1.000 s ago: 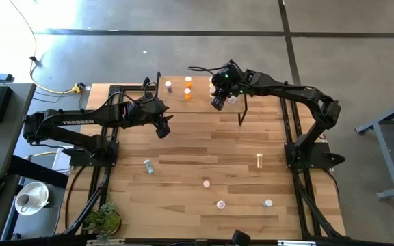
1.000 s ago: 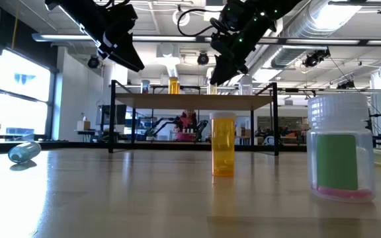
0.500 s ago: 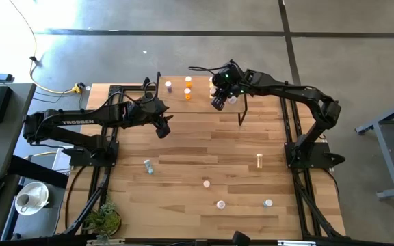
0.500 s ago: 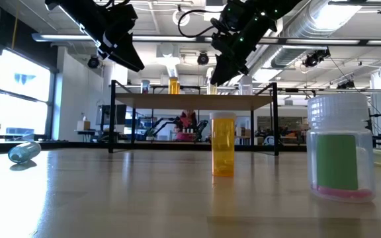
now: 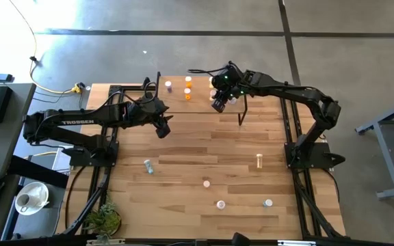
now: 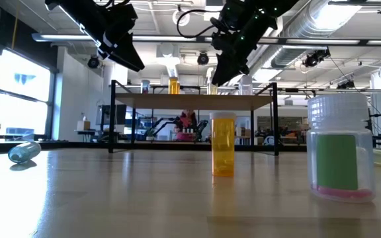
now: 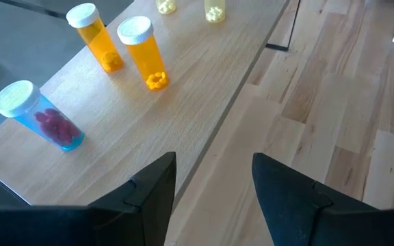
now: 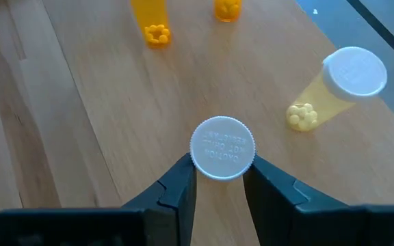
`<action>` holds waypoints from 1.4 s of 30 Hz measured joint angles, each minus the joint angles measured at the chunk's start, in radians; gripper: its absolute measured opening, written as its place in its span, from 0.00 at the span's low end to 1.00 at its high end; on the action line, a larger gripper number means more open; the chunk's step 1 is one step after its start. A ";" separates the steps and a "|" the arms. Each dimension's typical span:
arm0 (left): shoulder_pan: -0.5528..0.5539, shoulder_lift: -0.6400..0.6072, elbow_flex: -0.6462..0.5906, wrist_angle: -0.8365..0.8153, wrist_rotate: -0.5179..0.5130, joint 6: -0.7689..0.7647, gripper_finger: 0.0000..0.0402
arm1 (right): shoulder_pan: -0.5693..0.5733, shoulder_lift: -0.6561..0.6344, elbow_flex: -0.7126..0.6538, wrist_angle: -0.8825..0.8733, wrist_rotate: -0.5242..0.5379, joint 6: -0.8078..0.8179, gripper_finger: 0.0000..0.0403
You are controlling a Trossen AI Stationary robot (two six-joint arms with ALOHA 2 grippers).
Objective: Pick and place medicine bottles onto shelf by color
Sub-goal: Put the bottom yellow pill bottle on the shelf aligned with the other yellow pill bottle
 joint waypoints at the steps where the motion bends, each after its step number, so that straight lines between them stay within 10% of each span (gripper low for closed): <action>1: 0.000 0.000 0.000 0.000 0.000 0.000 0.46 | 0.002 0.001 0.006 -0.002 0.001 0.000 0.26; 42: 0.000 0.000 0.000 -0.002 0.000 0.000 0.46 | 0.017 0.021 0.023 -0.034 0.044 -0.002 0.26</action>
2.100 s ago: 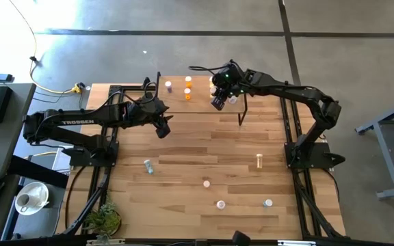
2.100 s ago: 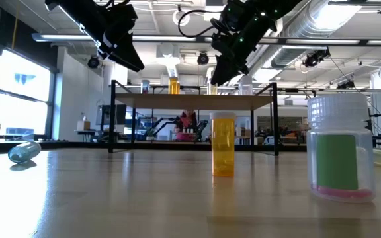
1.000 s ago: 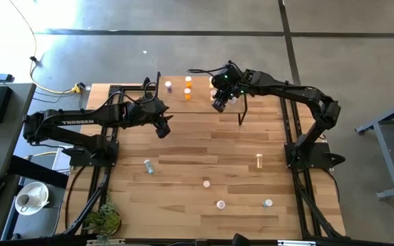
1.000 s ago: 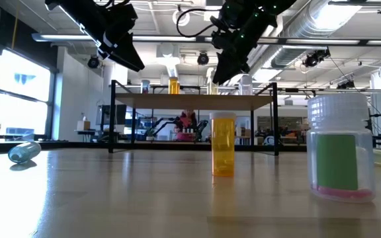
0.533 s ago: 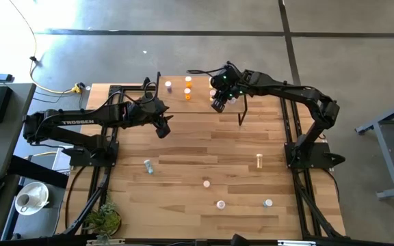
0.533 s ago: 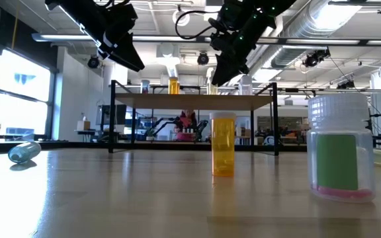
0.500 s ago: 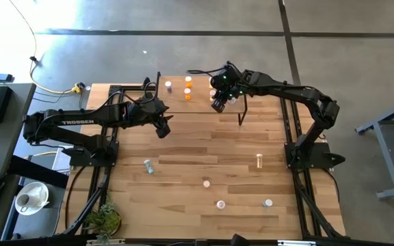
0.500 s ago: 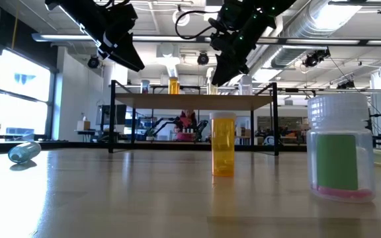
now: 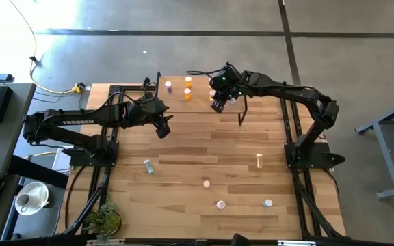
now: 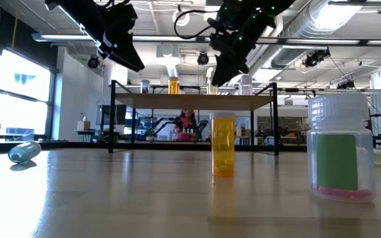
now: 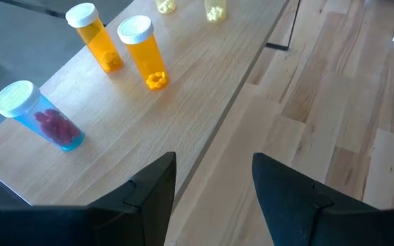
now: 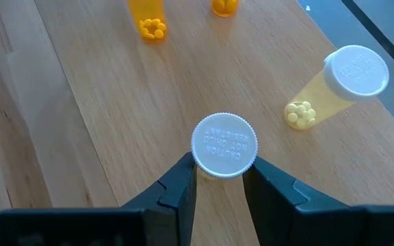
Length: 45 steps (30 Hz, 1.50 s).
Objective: Pick and place medicine bottles onto shelf by color
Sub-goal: Put the bottom yellow pill bottle on the shelf aligned with the other yellow pill bottle
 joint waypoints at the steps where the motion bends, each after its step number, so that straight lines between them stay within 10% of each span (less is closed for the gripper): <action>1: 0.000 0.000 0.000 0.000 0.000 0.000 0.46 | 0.000 0.000 0.000 0.000 0.000 0.000 0.26; 30: 0.000 0.000 0.000 -0.002 0.000 0.000 0.46 | 0.000 0.002 -0.002 0.016 0.043 -0.005 0.26; 45: 0.000 0.000 0.000 -0.002 0.000 0.000 0.46 | 0.001 -0.021 -0.003 0.016 0.043 0.003 0.45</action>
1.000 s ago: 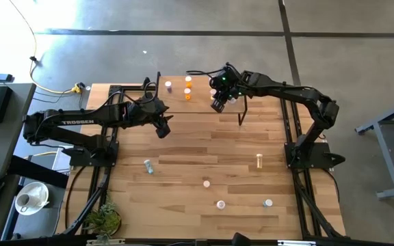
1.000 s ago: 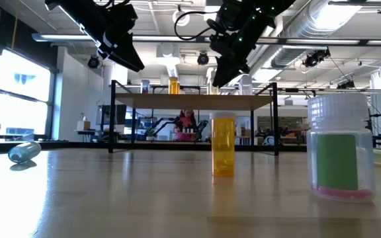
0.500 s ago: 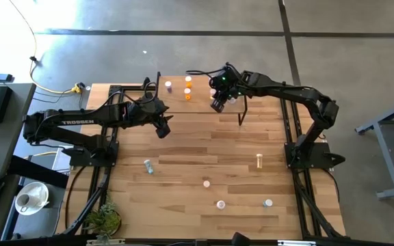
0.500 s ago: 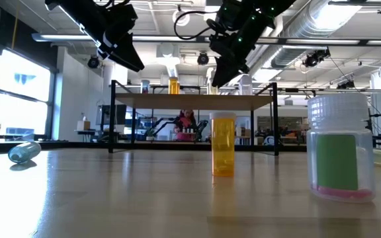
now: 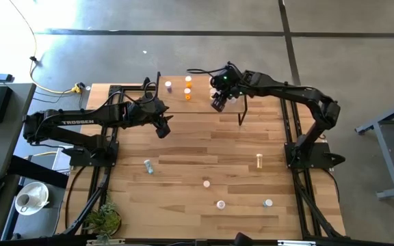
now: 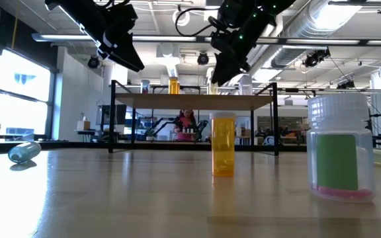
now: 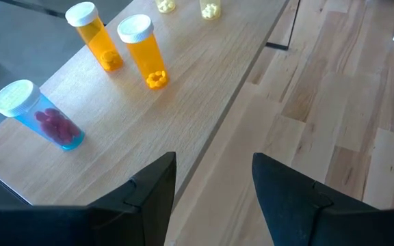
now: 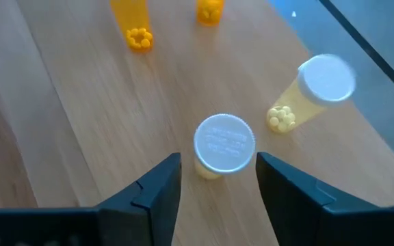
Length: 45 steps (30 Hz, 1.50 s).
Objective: Pick and place medicine bottles onto shelf by color
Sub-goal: Put the bottom yellow pill bottle on the shelf aligned with the other yellow pill bottle, then put the left blue pill bottle on the shelf aligned with the other blue pill bottle
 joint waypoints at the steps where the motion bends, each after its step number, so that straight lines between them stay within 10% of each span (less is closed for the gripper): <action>1: 0.000 0.000 0.000 0.000 0.000 0.000 0.46 | 0.000 -0.008 0.000 -0.001 0.001 0.000 0.45; 22: -0.034 0.000 0.000 -0.094 0.012 -0.106 0.46 | 0.076 -0.145 -0.001 -0.183 0.002 0.054 0.45; 45: -0.403 0.000 0.000 -0.378 -0.080 -0.729 0.46 | 0.351 -0.141 -0.202 0.106 0.002 0.120 0.45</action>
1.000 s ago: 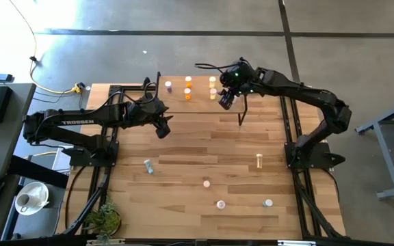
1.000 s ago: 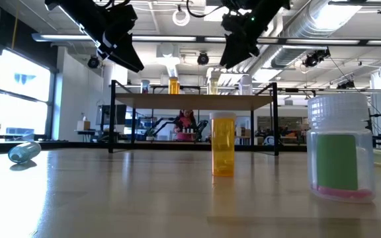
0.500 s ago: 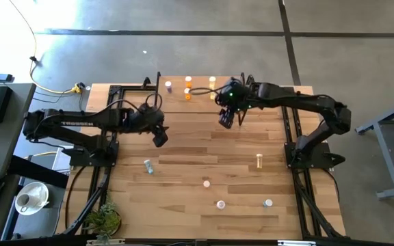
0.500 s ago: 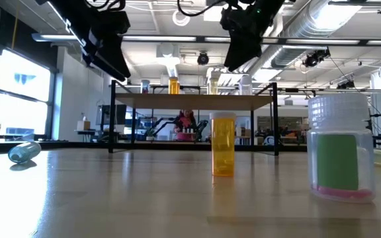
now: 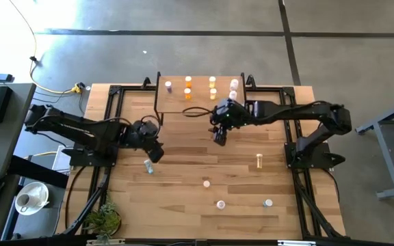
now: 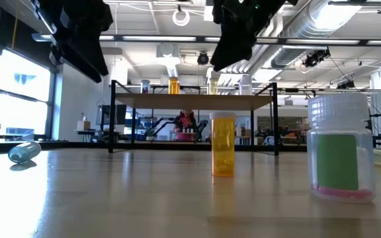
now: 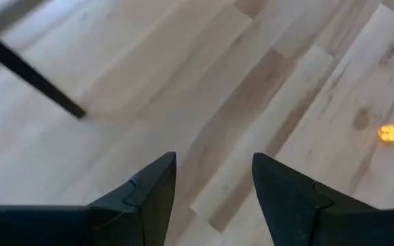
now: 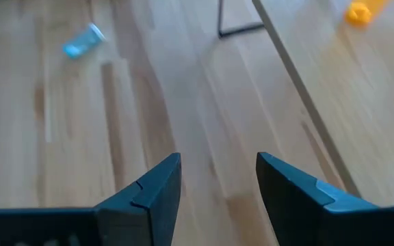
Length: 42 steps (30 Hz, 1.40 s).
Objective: Pick and place medicine bottles onto shelf by color
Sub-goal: Put the left blue pill bottle on the shelf aligned with the other blue pill bottle
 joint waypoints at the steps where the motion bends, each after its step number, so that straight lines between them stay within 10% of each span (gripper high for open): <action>1: -0.020 0.000 0.000 -0.008 -0.005 -0.028 0.46 | 0.009 0.000 -0.006 0.022 0.000 0.000 0.45; 18: -0.324 0.038 0.000 -0.009 -0.097 -0.486 0.46 | 0.115 0.000 -0.023 0.068 0.008 0.082 0.45; 42: -0.493 0.452 0.000 0.015 -0.100 -1.132 0.46 | 0.190 0.000 -0.023 0.003 0.008 0.085 0.45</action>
